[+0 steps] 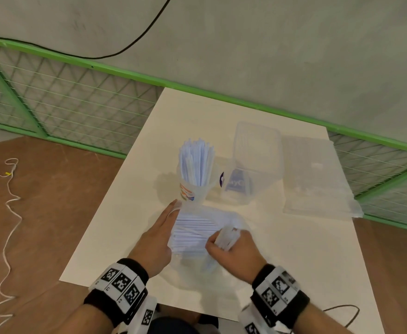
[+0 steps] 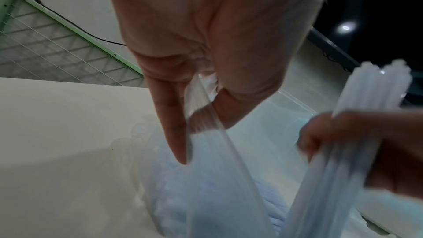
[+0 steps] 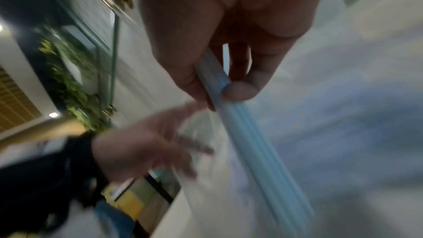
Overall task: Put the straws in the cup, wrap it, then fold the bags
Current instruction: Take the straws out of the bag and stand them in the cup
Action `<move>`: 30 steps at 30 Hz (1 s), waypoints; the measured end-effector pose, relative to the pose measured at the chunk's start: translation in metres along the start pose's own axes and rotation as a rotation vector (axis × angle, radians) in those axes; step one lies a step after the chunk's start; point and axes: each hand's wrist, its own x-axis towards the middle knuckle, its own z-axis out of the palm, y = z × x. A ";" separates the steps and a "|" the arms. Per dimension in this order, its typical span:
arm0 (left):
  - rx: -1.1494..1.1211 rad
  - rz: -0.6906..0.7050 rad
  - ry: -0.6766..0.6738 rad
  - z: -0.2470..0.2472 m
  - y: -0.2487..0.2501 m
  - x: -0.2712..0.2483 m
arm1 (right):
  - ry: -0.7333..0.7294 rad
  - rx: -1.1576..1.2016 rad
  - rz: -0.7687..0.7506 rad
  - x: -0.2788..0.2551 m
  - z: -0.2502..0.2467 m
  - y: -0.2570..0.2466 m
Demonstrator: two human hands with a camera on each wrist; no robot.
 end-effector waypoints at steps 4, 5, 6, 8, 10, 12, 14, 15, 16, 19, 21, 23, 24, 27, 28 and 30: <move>-0.042 -0.028 -0.013 0.000 0.001 -0.003 | 0.159 0.117 -0.099 0.027 -0.068 -0.067; -0.047 -0.037 -0.017 0.000 0.002 -0.003 | 0.208 0.121 -0.146 0.034 -0.088 -0.088; -0.048 -0.043 -0.018 -0.001 0.003 -0.003 | 0.263 0.102 -0.190 0.042 -0.105 -0.106; -0.042 -0.035 -0.014 -0.001 0.003 -0.003 | 0.380 0.033 -0.262 0.057 -0.133 -0.136; -0.031 -0.024 -0.011 -0.001 0.003 -0.002 | 0.443 -0.002 -0.292 0.075 -0.145 -0.153; -0.031 -0.025 -0.010 -0.001 0.003 -0.002 | 0.443 -0.024 -0.287 0.093 -0.143 -0.160; -0.031 -0.031 -0.008 -0.001 0.002 -0.003 | 0.413 -0.038 -0.249 0.108 -0.132 -0.157; -0.031 -0.031 -0.006 -0.002 0.002 -0.004 | 0.388 -0.055 -0.221 0.115 -0.124 -0.153; -0.031 -0.030 -0.004 -0.002 0.002 -0.005 | 0.351 -0.088 -0.196 0.121 -0.117 -0.147; -0.036 -0.030 0.000 -0.003 0.002 -0.006 | 0.209 -0.184 -0.099 0.136 -0.096 -0.126; -0.034 -0.027 0.001 -0.004 0.001 -0.006 | 0.165 -0.228 -0.068 0.142 -0.089 -0.116; -0.029 -0.022 0.008 -0.004 0.001 -0.006 | 0.222 -0.252 -0.090 0.144 -0.089 -0.113; -0.028 -0.018 0.011 -0.004 0.001 -0.006 | 0.271 -0.232 -0.107 0.144 -0.091 -0.114; -0.019 -0.014 0.006 -0.004 -0.001 -0.005 | 0.360 -0.178 -0.136 0.145 -0.096 -0.116; -0.020 -0.014 0.002 -0.004 -0.001 -0.005 | 0.368 -0.170 -0.138 0.145 -0.098 -0.116; -0.025 -0.014 -0.002 -0.004 0.000 -0.004 | 0.367 -0.166 -0.134 0.144 -0.097 -0.116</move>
